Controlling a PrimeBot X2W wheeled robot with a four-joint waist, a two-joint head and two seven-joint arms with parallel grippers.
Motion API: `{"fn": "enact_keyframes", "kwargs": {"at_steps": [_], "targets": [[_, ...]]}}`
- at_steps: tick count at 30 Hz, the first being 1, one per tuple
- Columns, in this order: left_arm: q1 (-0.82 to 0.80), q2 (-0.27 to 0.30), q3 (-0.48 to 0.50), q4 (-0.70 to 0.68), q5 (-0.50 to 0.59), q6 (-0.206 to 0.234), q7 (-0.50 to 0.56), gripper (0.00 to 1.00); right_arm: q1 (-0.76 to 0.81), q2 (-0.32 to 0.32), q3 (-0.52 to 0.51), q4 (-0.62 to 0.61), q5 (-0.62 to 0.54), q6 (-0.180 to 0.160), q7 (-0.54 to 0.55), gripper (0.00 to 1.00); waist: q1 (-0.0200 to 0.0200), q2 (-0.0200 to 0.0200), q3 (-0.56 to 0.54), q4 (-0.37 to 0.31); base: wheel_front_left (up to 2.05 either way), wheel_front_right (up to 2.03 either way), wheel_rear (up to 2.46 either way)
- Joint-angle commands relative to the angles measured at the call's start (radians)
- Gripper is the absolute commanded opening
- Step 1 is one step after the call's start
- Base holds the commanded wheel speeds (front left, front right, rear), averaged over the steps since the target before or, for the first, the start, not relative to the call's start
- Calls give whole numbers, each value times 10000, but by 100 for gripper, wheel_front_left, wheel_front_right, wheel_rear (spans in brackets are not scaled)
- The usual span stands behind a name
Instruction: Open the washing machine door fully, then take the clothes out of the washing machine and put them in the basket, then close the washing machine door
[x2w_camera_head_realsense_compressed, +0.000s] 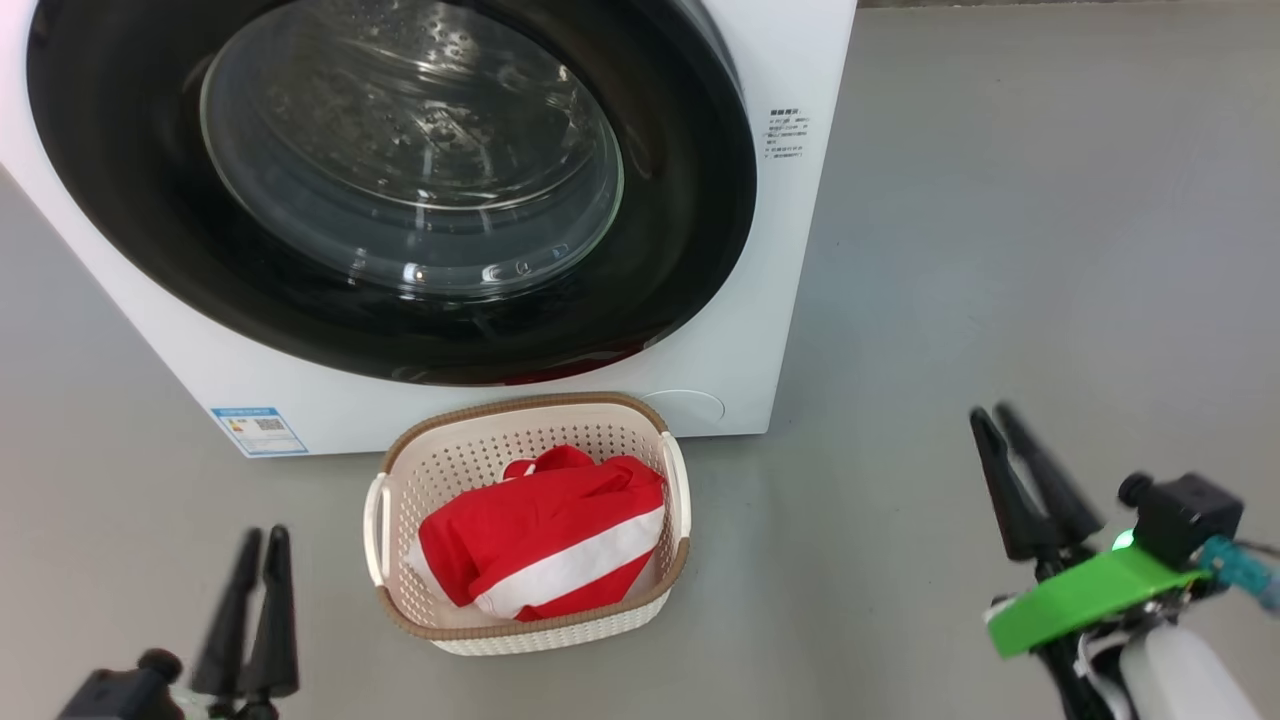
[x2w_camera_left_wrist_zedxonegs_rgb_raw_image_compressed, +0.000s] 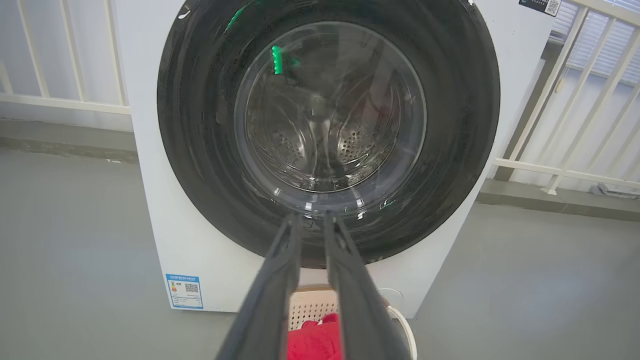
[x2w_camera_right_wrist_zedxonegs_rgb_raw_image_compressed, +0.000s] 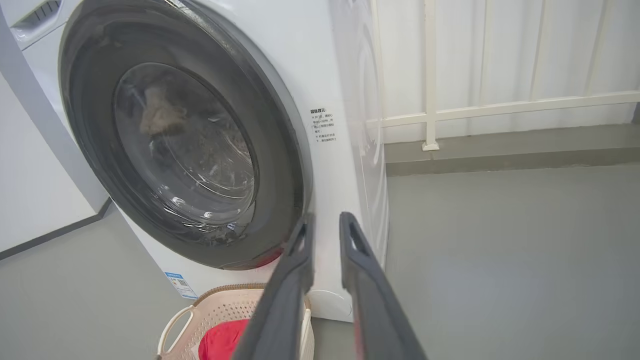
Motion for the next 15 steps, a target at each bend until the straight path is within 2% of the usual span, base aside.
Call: {"fn": "enact_keyframes", "kwargs": {"at_steps": [1, 8, 11, 15], "targets": [[5, -16, -4, 31, -23, 0, 3, 0, 29, 23, -3, 30, 21, 0, 5, 0, 0, 0, 0, 0, 0, 0, 0], [-27, -14, 11, 125, -749, 3, 161, 0, 145, 126, -107, 37, 666, -1, 183, 0, 23, 0, -60, -8, 0, 0, 0], [-75, 0, 22, 197, -1185, 4, 256, 0, 171, 171, -169, 50, 1052, -2, 291, 0, 3, 0, -66, -12, 0, 0, 0], [-128, 12, 34, 271, -1614, 1, 350, 0, 191, 217, -234, 58, 1433, -3, 398, 0, 1, 0, -83, -17, 0, 0, 0]]}}
